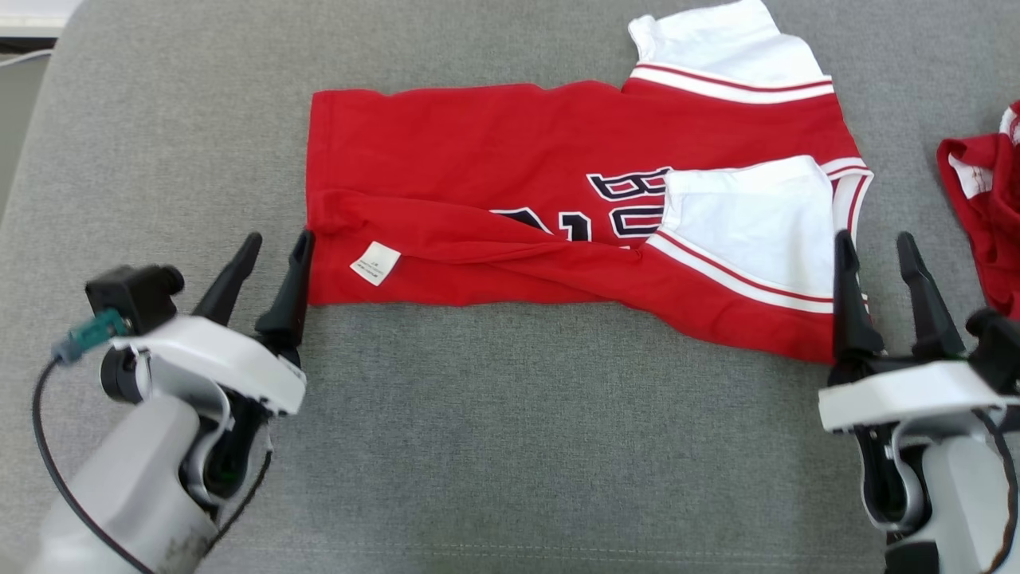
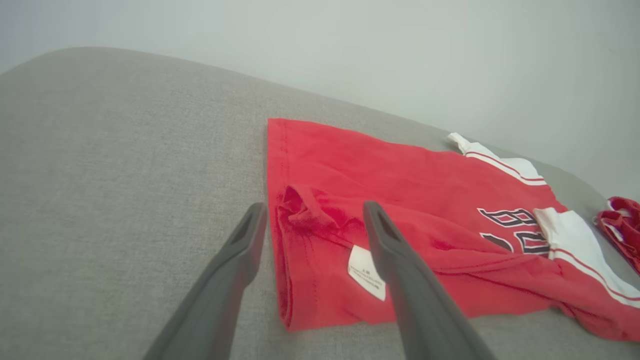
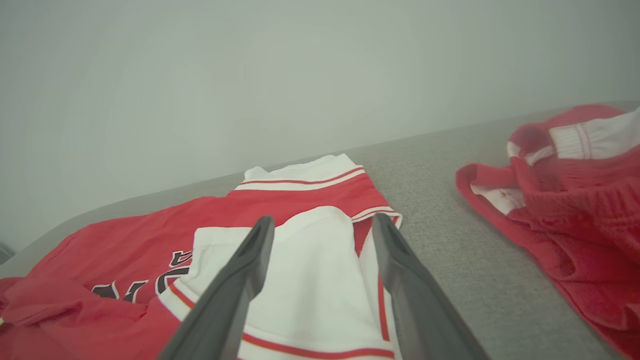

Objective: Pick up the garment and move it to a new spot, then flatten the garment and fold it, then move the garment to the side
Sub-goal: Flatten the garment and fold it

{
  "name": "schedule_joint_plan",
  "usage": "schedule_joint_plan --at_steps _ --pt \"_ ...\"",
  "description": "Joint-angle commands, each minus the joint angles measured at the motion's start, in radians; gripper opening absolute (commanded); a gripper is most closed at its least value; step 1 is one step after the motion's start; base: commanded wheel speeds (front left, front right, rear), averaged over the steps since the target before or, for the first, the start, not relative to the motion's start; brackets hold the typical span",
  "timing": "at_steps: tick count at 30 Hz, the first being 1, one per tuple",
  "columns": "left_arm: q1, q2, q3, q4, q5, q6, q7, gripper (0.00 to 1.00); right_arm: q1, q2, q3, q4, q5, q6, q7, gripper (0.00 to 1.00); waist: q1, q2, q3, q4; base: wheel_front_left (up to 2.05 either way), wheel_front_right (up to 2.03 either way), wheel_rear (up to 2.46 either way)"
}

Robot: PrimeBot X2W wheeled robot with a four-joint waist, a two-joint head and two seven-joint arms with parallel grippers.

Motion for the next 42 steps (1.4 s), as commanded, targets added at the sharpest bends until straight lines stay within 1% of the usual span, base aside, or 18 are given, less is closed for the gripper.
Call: schedule_joint_plan --at_steps 1,10,15,19,25,31,39,42 --pt "0.012 0.042 0.032 -0.043 0.029 0.031 -0.018 1.00 0.031 0.002 0.010 -0.051 -0.030 0.004 -0.006 1.00 0.0000 0.0000 -0.012 0.007 0.00 0.00 0.00" --pt "0.213 0.058 0.066 -0.233 0.188 0.206 -0.040 1.00 0.230 0.015 -0.043 -0.198 -0.130 0.004 -0.006 1.00 0.0000 0.0000 -0.078 0.021 0.00 0.00 0.00" --pt "0.327 0.064 0.092 -0.331 0.263 0.281 -0.040 1.00 0.334 0.018 -0.077 -0.239 -0.136 0.004 -0.006 1.00 0.0000 0.0000 -0.125 0.027 0.00 0.00 0.00" --pt "0.398 0.070 0.101 -0.380 0.295 0.320 -0.041 1.00 0.398 0.018 -0.090 -0.256 -0.126 0.004 -0.006 1.00 0.0000 0.0000 -0.156 0.031 0.00 0.00 0.00" --pt "0.466 0.074 0.101 -0.421 0.298 0.352 -0.038 1.00 0.446 0.018 -0.099 -0.254 -0.102 0.004 -0.006 1.00 0.0000 0.0000 -0.190 0.029 0.00 0.00 0.00" --pt "0.483 0.078 0.099 -0.434 0.290 0.359 -0.028 1.00 0.452 0.018 -0.096 -0.244 -0.091 0.004 -0.006 1.00 0.0000 0.0000 -0.200 0.026 0.00 0.00 0.00" --pt "0.476 0.087 0.099 -0.444 0.291 0.363 -0.021 1.00 0.435 0.018 -0.089 -0.238 -0.088 0.004 -0.006 1.00 0.0000 0.0000 -0.186 0.024 0.00 0.00 0.00" --pt "0.464 0.093 0.100 -0.446 0.288 0.356 -0.014 1.00 0.421 0.018 -0.085 -0.234 -0.088 0.004 -0.006 1.00 0.0000 0.0000 -0.176 0.021 0.00 0.00 0.00"
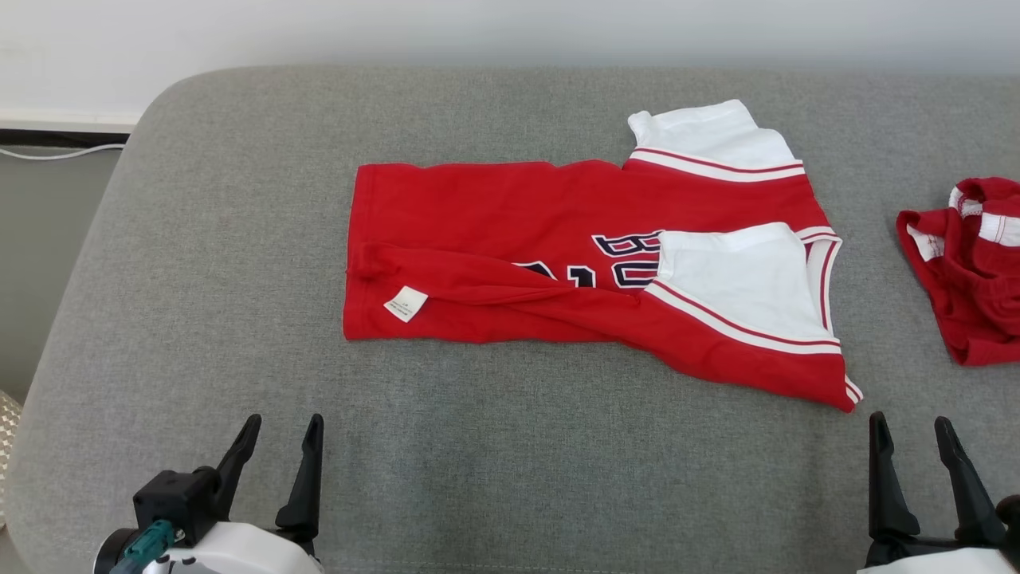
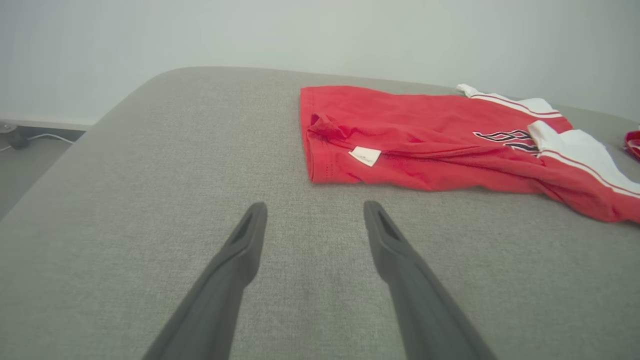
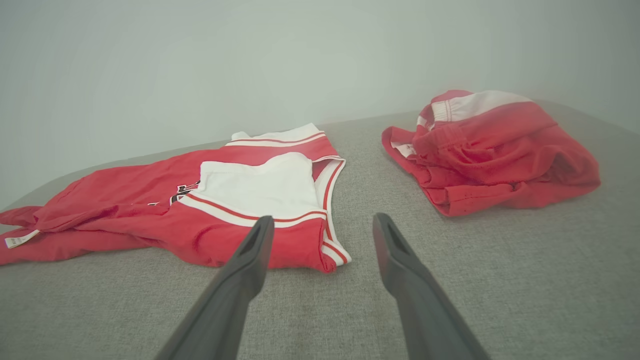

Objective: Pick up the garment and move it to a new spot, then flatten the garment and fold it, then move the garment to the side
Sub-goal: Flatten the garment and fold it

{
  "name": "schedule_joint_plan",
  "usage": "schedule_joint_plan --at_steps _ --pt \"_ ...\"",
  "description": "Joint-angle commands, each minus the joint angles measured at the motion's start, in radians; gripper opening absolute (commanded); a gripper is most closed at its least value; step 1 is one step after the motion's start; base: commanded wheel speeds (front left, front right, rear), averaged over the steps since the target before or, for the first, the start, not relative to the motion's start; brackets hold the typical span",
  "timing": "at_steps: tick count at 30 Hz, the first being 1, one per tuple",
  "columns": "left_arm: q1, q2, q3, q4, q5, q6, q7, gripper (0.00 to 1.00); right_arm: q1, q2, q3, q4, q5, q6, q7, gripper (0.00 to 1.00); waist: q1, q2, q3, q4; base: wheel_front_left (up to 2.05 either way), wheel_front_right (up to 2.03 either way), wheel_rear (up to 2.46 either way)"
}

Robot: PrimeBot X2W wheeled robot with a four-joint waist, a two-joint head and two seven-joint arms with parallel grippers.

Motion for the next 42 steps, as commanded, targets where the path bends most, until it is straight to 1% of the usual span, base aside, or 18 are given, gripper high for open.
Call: schedule_joint_plan --at_steps 1,2,8,14,19,25,26,37,42 --pt "-0.052 0.034 0.040 -0.023 -0.006 -0.002 0.005 1.00 -0.041 -0.013 0.026 -0.016 0.010 0.004 -0.006 1.00 0.0000 0.0000 0.010 -0.003 0.00 0.00 0.00" --pt "-0.075 0.035 0.038 -0.014 -0.013 -0.022 0.014 1.00 -0.059 -0.013 0.030 -0.007 0.015 0.004 -0.006 1.00 0.0000 0.0000 0.024 -0.007 0.00 0.00 0.00" --pt "-0.179 0.013 0.054 0.062 -0.061 -0.100 0.031 1.00 -0.148 -0.013 0.064 0.019 0.005 0.004 -0.006 1.00 0.0000 0.0000 0.084 -0.028 0.00 0.00 0.00" --pt "-0.298 -0.012 0.052 0.193 -0.087 -0.183 0.043 1.00 -0.240 -0.013 0.099 0.085 -0.001 0.004 -0.006 1.00 0.0000 0.0000 0.149 -0.054 0.00 0.00 0.00" --pt "-0.374 -0.033 0.052 0.300 -0.101 -0.242 0.038 1.00 -0.304 -0.013 0.111 0.152 0.004 0.004 -0.006 1.00 0.0000 0.0000 0.191 -0.067 0.00 0.00 0.00" --pt "-0.431 -0.054 0.050 0.405 -0.119 -0.298 0.035 1.00 -0.353 -0.013 0.127 0.210 0.017 0.004 -0.006 1.00 0.0000 0.0000 0.223 -0.071 0.00 0.00 0.00" --pt "-0.431 -0.054 0.050 0.405 -0.119 -0.298 0.035 1.00 -0.353 -0.013 0.127 0.210 0.017 0.004 -0.006 1.00 0.0000 0.0000 0.223 -0.071 0.00 0.00 0.00" --pt "-0.501 -0.089 0.030 0.519 -0.133 -0.378 0.036 1.00 -0.405 -0.013 0.161 0.283 0.051 0.004 -0.006 1.00 0.0000 0.0000 0.250 -0.068 0.00 0.00 0.00" --pt "-0.523 -0.107 0.016 0.549 -0.144 -0.406 0.051 1.00 -0.409 -0.013 0.161 0.334 0.100 0.004 -0.006 1.00 0.0000 0.0000 0.251 -0.064 0.00 0.00 0.00"
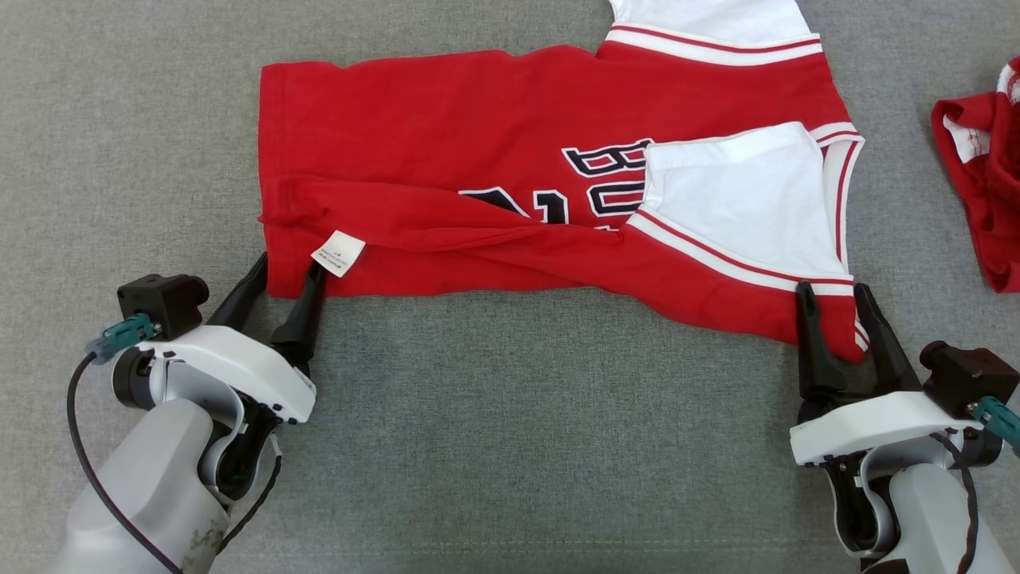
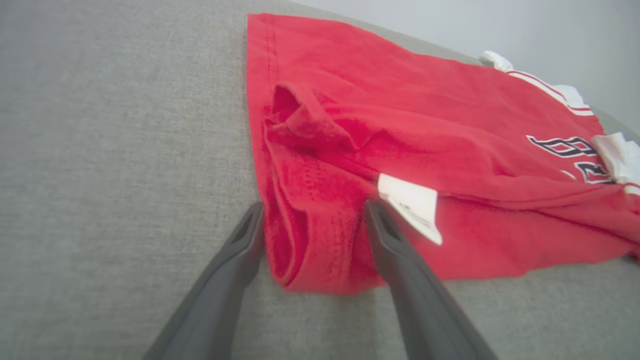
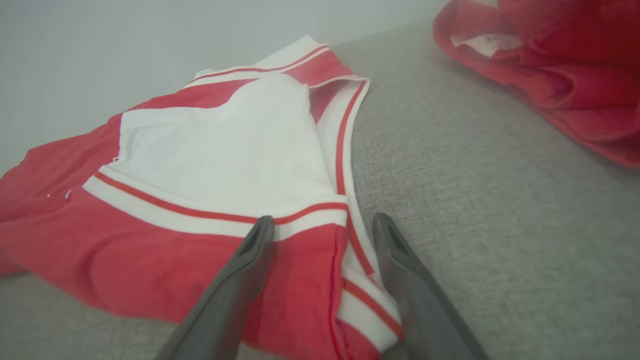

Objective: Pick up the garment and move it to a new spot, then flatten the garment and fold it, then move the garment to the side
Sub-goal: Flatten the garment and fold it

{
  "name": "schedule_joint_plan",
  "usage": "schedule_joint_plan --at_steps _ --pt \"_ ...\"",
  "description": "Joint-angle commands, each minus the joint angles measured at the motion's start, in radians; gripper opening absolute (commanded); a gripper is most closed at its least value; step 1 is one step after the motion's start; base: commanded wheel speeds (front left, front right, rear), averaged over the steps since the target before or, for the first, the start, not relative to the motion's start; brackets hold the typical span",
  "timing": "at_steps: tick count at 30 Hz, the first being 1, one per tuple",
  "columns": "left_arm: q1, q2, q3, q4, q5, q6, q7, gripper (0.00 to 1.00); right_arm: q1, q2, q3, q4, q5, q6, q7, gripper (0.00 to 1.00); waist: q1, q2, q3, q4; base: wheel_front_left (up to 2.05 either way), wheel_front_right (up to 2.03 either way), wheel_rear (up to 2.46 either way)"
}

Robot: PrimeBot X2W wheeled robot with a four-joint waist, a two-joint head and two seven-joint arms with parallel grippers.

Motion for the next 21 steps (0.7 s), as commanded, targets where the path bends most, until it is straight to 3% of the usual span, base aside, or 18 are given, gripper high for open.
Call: schedule_joint_plan --at_steps 1,4,6,14,21 --pt "-0.025 0.024 0.018 0.000 -0.008 -0.010 0.014 1.00 0.010 -0.002 0.031 0.014 0.027 0.004 0.003 1.00 0.0000 0.0000 -0.001 0.001 0.00 0.00 0.00" --pt "-0.027 0.013 0.012 0.012 -0.026 -0.026 0.029 0.98 0.020 -0.002 0.046 0.043 0.065 0.004 0.003 1.00 0.0000 0.0000 -0.005 0.003 0.00 0.00 0.00" --pt "-0.027 0.011 0.004 0.020 -0.030 -0.032 0.039 0.83 0.034 -0.002 0.048 0.060 0.086 0.004 0.006 1.00 0.0000 0.0000 -0.010 0.004 0.00 0.00 0.00" --pt "-0.021 0.014 -0.008 0.029 -0.045 -0.046 0.053 0.67 0.096 -0.002 0.043 0.043 0.120 0.004 0.021 1.00 0.0000 0.0000 -0.030 0.003 0.00 0.00 0.00" --pt "-0.014 0.013 -0.014 0.031 -0.063 -0.052 0.066 0.42 0.136 -0.002 0.045 -0.004 0.140 0.004 0.049 1.00 0.0000 0.0000 -0.046 -0.007 0.00 0.00 0.00"
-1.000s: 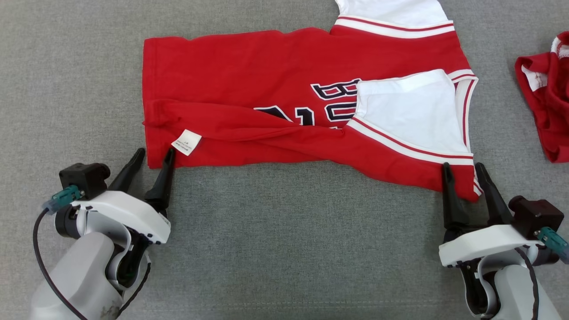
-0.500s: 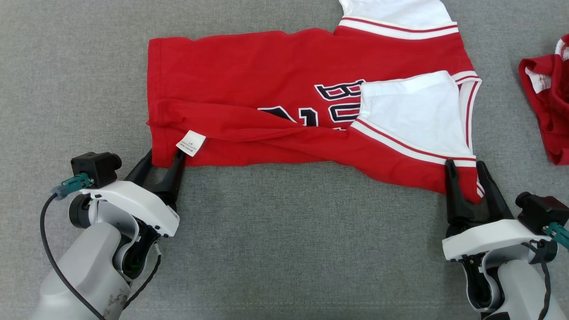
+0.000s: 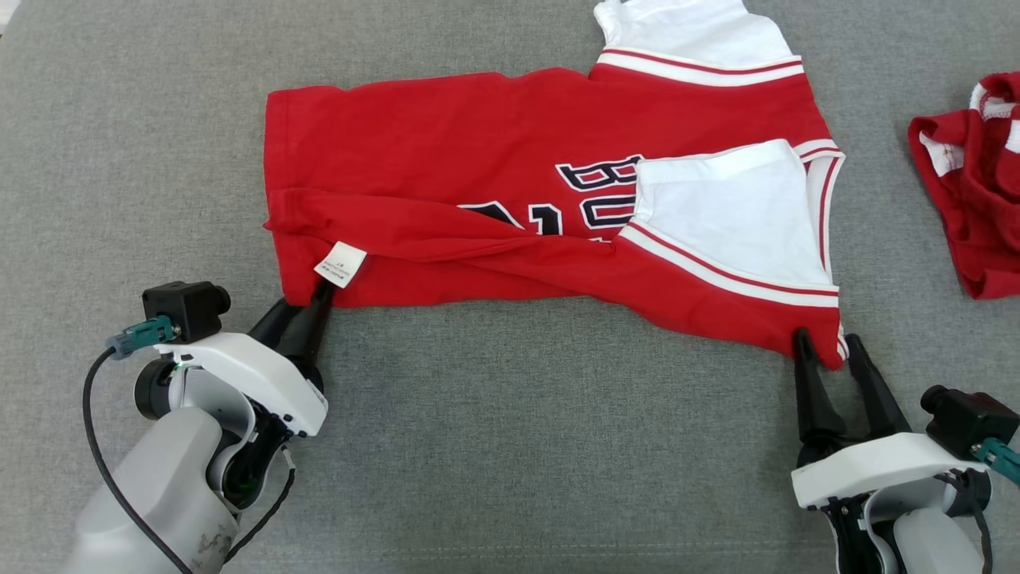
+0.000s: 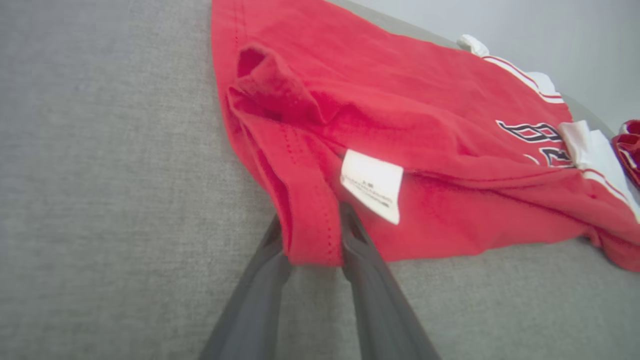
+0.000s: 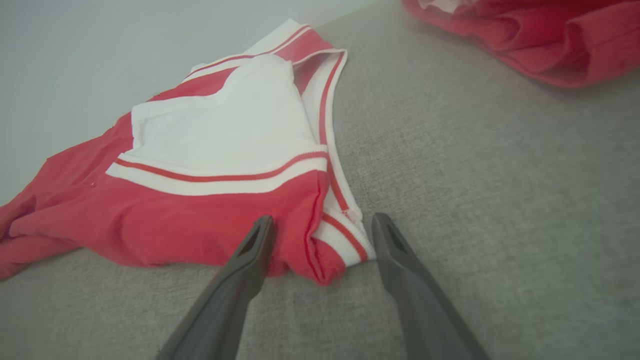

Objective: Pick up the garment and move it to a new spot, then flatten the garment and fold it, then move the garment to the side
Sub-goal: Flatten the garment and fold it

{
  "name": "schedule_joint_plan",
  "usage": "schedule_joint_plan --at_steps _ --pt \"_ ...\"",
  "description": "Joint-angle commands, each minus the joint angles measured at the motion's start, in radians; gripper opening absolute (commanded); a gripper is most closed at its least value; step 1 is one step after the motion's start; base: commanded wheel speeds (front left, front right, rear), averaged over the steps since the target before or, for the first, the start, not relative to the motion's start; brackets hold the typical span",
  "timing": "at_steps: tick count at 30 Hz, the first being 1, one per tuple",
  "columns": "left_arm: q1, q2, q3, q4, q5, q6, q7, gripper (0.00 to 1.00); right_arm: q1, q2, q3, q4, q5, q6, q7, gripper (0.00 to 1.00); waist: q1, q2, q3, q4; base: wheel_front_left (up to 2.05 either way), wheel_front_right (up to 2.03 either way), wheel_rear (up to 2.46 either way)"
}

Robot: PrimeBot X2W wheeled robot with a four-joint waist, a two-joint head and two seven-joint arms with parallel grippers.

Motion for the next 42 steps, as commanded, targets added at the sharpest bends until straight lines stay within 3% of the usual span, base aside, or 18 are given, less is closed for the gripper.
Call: schedule_joint_plan --at_steps 1,2,3,5,6,7,8,18,21,28,30,37,42 --pt "-0.004 0.026 0.024 -0.011 -0.011 -0.008 0.005 0.36 0.047 0.007 0.035 0.002 0.013 -0.003 0.031 1.00 0.0000 -0.0001 -0.003 -0.004 0.00 0.00 0.00" --pt "-0.005 0.025 0.023 -0.012 -0.014 -0.009 0.007 0.24 0.046 0.007 0.041 -0.002 0.019 -0.003 0.036 1.00 0.0000 -0.0001 -0.004 -0.004 0.00 0.00 0.00" --pt "-0.005 0.023 0.023 -0.013 -0.020 -0.010 0.010 0.00 0.044 0.007 0.045 -0.006 0.020 -0.003 0.039 0.96 0.0000 -0.0001 -0.005 -0.004 0.00 0.00 0.00" --pt "-0.006 0.020 0.022 -0.016 -0.036 -0.014 0.019 0.00 0.038 0.007 0.056 -0.015 0.025 -0.003 0.043 0.36 0.0000 -0.0001 -0.006 -0.006 0.00 0.00 0.00" --pt "-0.006 0.017 0.024 -0.020 -0.049 -0.016 0.023 0.00 0.035 0.007 0.060 -0.021 0.025 -0.003 0.042 0.16 0.0000 -0.0001 -0.006 -0.006 0.00 0.00 0.00" --pt "-0.006 0.017 0.024 -0.020 -0.049 -0.016 0.023 0.00 0.035 0.007 0.060 -0.021 0.025 -0.003 0.042 0.16 0.0000 -0.0001 -0.006 -0.006 0.00 0.00 0.00" --pt "-0.008 0.019 0.024 -0.023 -0.052 -0.018 0.022 0.00 0.033 0.007 0.063 -0.026 0.029 -0.003 0.042 0.00 0.0000 -0.0001 -0.006 -0.006 0.00 0.00 0.00" --pt "0.031 0.058 0.032 -0.074 -0.066 -0.021 -0.024 0.00 0.088 0.007 0.049 -0.126 0.055 -0.003 0.016 0.00 0.0000 -0.0001 -0.009 -0.002 0.00 0.00 0.00" --pt "0.075 0.082 0.040 -0.121 -0.065 -0.004 -0.043 0.00 0.130 0.007 0.034 -0.186 0.056 -0.003 0.011 0.00 0.0000 -0.0001 -0.006 0.000 0.00 0.00 0.00" --pt "0.211 0.143 0.064 -0.294 -0.064 0.067 -0.071 0.00 0.246 0.007 0.001 -0.314 0.061 -0.003 0.038 0.00 0.0000 -0.0001 -0.003 0.018 0.00 0.00 0.00" --pt "0.276 0.169 0.073 -0.382 -0.064 0.106 -0.077 0.00 0.309 0.007 -0.024 -0.359 0.073 -0.003 0.052 0.00 0.0000 -0.0001 0.000 0.026 0.00 0.00 0.00" --pt "0.426 0.221 0.097 -0.556 -0.076 0.196 -0.083 0.00 0.455 0.007 -0.075 -0.414 0.108 -0.003 0.069 0.00 0.0000 -0.0001 0.011 0.023 0.00 0.00 0.00" --pt "0.488 0.239 0.104 -0.630 -0.086 0.243 -0.075 0.00 0.477 0.007 -0.071 -0.434 0.106 -0.003 0.073 0.00 0.0000 -0.0001 -0.002 0.013 0.00 0.00 0.00"
